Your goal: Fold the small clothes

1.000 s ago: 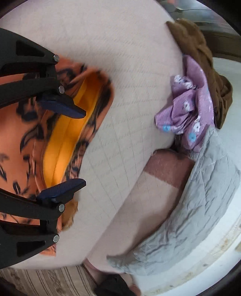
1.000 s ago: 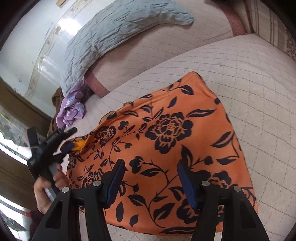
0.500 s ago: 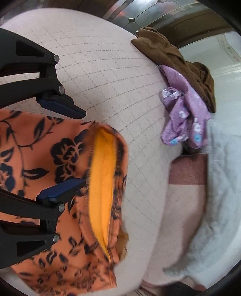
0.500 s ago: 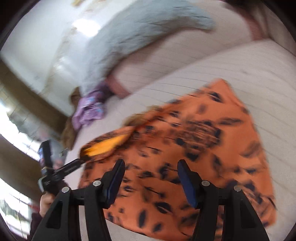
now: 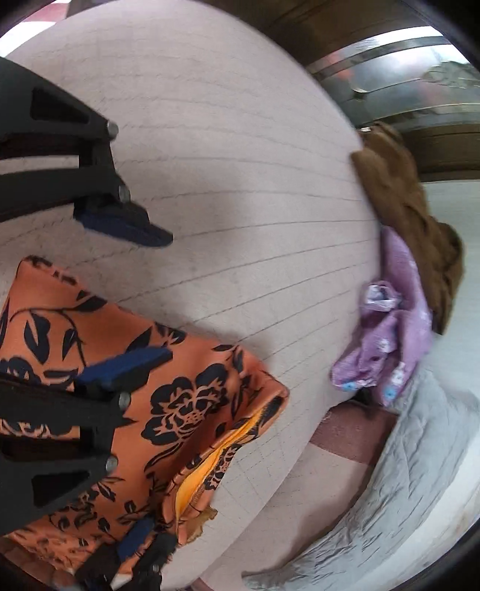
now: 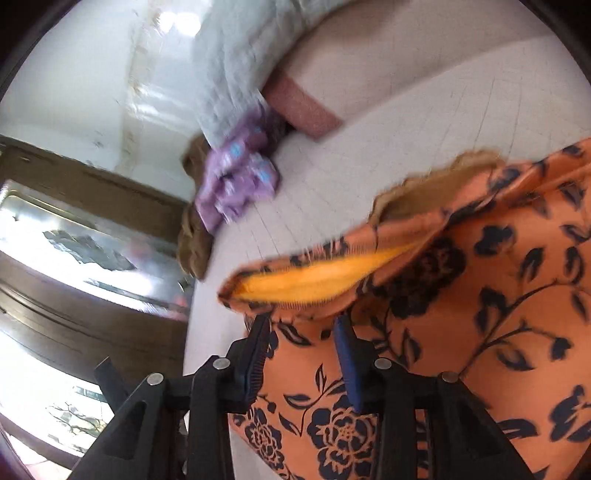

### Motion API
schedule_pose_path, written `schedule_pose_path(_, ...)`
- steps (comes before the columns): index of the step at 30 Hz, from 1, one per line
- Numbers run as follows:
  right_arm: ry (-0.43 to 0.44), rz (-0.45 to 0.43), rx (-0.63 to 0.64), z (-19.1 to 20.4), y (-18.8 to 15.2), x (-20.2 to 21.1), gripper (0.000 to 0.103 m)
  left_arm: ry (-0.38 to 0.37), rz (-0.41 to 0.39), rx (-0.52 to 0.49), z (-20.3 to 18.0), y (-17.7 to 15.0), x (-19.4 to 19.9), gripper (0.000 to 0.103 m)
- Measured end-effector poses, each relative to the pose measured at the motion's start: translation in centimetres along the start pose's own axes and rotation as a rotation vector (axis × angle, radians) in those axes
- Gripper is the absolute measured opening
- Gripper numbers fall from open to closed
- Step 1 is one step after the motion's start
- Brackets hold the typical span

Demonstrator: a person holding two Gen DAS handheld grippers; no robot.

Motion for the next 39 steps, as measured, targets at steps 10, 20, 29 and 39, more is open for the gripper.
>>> schedule_pose_path(10, -0.158, -0.103, -0.132, -2.6, 2.5, -2.8, 0.006, -0.018, 0.056, -0.003, 1.0, -0.9, 0.6, 0.053)
schedule_pose_path(20, -0.133, -0.14, -0.162, -1.8, 8.1, -4.4, 0.011, -0.028, 0.088, -0.098, -0.3, -1.7, 0.1, 0.053)
schedule_pose_path(29, -0.041, -0.167, -0.004, 1.0, 6.1, -2.4, 0.052, -0.037, 0.111, -0.096, 0.2, -1.8, -0.2, 0.053)
schedule_pose_path(39, -0.117, -0.025, 0.144, 6.0, 3.7, -11.4, 0.051, -0.016, 0.107, -0.111, 0.3, -2.3, 0.1, 0.053)
Point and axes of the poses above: each gripper's, at about its wrist camera, not at the fingertips, and x roughly against the way its jaws point, z to its left, y to its top, the point moved 8 cm from there along -x, roughly the way its jaws point, and after that the axes turned 5 degrees about y, right-handed, at the moved point
